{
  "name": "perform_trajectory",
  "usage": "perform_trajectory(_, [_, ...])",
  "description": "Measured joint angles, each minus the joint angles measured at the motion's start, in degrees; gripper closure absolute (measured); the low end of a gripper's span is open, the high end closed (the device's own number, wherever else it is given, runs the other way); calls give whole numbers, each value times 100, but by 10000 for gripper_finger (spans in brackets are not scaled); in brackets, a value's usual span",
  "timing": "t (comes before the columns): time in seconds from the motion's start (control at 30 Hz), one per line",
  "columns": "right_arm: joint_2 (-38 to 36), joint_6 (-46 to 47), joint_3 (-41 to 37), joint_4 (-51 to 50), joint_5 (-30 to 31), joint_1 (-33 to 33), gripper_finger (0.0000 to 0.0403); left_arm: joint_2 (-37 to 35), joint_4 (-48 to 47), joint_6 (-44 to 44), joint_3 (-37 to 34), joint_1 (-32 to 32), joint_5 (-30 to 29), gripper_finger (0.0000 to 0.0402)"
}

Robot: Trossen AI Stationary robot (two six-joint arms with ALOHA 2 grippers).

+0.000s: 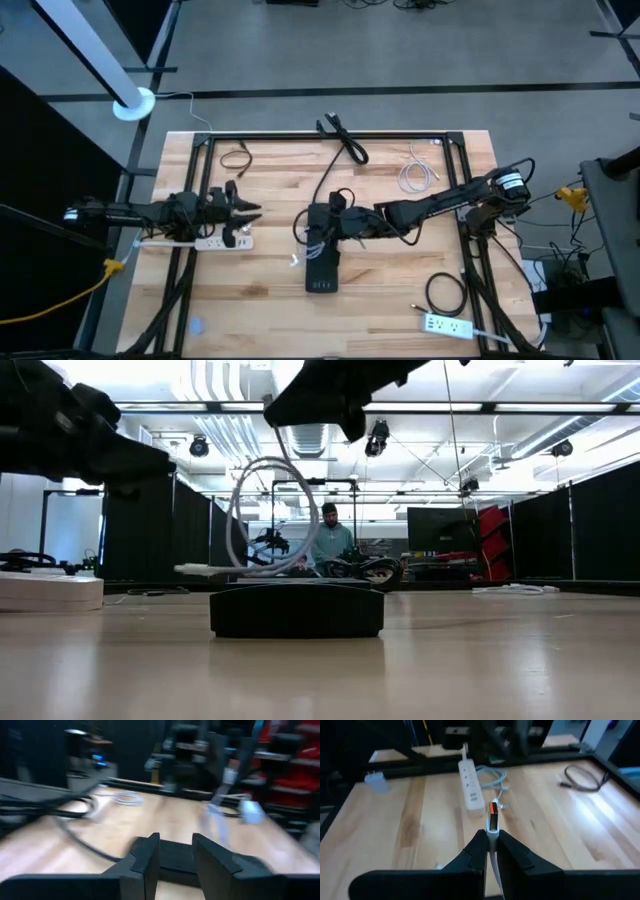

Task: Insert USB
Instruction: Insert the purple charger cable into the black outlet extension

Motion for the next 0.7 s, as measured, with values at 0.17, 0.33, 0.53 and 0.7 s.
perform_trajectory(0.17, [116,-112,0,538,-15,-38,389,2,117,-897,0,0,362,299])
perform_trajectory(0.33, [634,-551,-2,1741,-58,-83,389,168,843,-630,0,-21,647,299])
perform_trajectory(0.53, [774,-633,217,2116,-52,-160,389,496,1586,-554,-1,-213,759,299])
perform_trajectory(0.7, [702,-518,485,2134,-259,-94,389,874,2324,-942,0,-434,685,292])
